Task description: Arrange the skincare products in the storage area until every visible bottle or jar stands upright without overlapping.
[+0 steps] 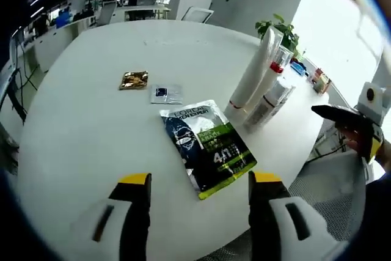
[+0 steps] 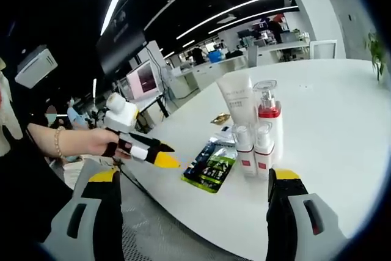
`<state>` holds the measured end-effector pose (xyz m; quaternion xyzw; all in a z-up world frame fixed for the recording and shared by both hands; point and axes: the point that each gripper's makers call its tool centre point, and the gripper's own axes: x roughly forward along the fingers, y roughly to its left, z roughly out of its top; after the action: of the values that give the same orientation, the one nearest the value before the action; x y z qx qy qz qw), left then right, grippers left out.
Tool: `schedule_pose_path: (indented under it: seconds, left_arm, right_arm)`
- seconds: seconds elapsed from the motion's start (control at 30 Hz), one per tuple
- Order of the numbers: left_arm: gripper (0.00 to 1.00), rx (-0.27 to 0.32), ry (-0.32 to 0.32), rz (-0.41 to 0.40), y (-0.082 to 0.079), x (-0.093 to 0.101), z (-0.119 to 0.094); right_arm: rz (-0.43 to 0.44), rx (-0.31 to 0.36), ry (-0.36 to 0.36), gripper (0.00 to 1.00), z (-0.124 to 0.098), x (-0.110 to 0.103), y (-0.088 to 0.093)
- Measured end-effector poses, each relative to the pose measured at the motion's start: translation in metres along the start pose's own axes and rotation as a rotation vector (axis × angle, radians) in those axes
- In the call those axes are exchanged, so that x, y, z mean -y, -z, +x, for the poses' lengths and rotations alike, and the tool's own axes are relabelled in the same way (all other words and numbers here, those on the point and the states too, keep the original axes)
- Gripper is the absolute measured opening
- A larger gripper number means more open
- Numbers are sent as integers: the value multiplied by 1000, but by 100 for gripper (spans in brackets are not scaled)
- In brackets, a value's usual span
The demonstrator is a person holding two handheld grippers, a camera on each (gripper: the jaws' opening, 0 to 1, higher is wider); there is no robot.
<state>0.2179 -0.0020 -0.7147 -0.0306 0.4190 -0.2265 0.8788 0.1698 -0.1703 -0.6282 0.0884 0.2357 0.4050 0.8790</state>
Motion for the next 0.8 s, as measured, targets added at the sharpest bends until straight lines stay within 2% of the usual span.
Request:
schedule_pose_path:
  seconds: [0.3, 0.53, 0.8]
  left_arm:
    - [70, 25, 12, 10, 8, 7, -23]
    - [71, 81, 22, -15, 5, 13, -46]
    - [74, 113, 9, -35, 7, 9, -69]
  right_arm:
    - [-22, 2, -17, 100, -1, -6, -2]
    - [-26, 1, -17, 100, -2, -7, -2]
    - [-29, 7, -15, 100, -4, -8, -3]
